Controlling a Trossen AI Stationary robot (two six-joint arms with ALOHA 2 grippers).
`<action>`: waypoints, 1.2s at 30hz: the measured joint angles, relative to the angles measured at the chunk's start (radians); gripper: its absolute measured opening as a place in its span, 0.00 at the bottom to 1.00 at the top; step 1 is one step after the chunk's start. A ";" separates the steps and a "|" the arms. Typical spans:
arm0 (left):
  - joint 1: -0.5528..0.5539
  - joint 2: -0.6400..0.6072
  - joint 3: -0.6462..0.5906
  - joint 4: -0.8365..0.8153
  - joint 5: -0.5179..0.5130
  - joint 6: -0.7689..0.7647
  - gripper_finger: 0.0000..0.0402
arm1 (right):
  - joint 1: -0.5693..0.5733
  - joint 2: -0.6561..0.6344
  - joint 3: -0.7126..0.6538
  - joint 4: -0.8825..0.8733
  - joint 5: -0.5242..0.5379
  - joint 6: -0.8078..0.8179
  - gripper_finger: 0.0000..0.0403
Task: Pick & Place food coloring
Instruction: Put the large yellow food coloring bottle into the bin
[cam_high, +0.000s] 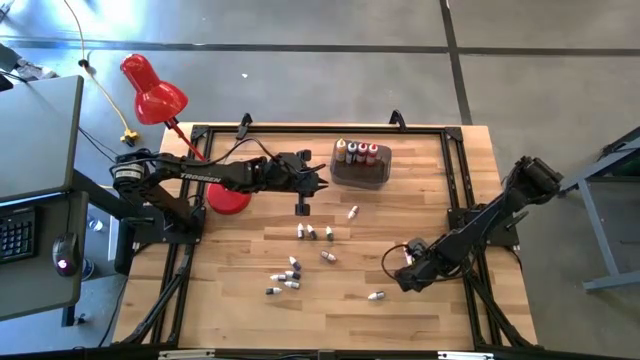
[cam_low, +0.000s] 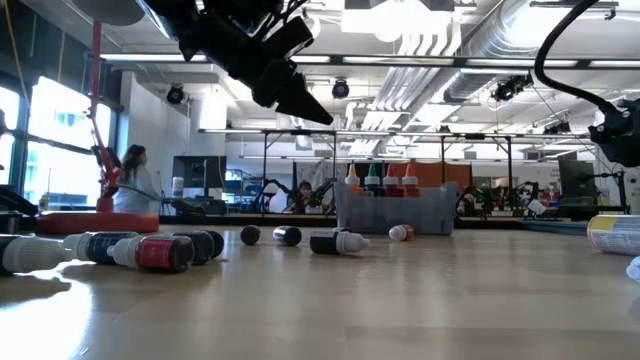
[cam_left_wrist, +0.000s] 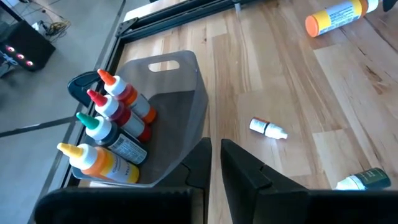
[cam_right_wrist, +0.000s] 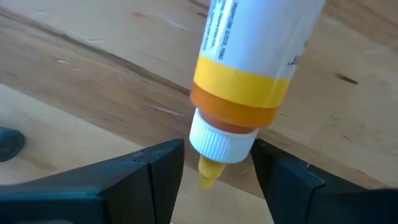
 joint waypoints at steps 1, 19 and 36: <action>0.000 0.000 0.000 0.000 0.000 0.000 0.08 | -0.004 0.000 0.000 -0.014 0.008 -0.007 0.45; 0.000 0.000 0.001 0.000 0.000 0.000 0.08 | -0.003 0.001 -0.003 0.016 0.094 -0.108 0.39; 0.000 0.000 0.002 0.026 0.002 0.000 0.08 | -0.064 -0.050 -0.007 -0.008 0.098 -0.132 0.46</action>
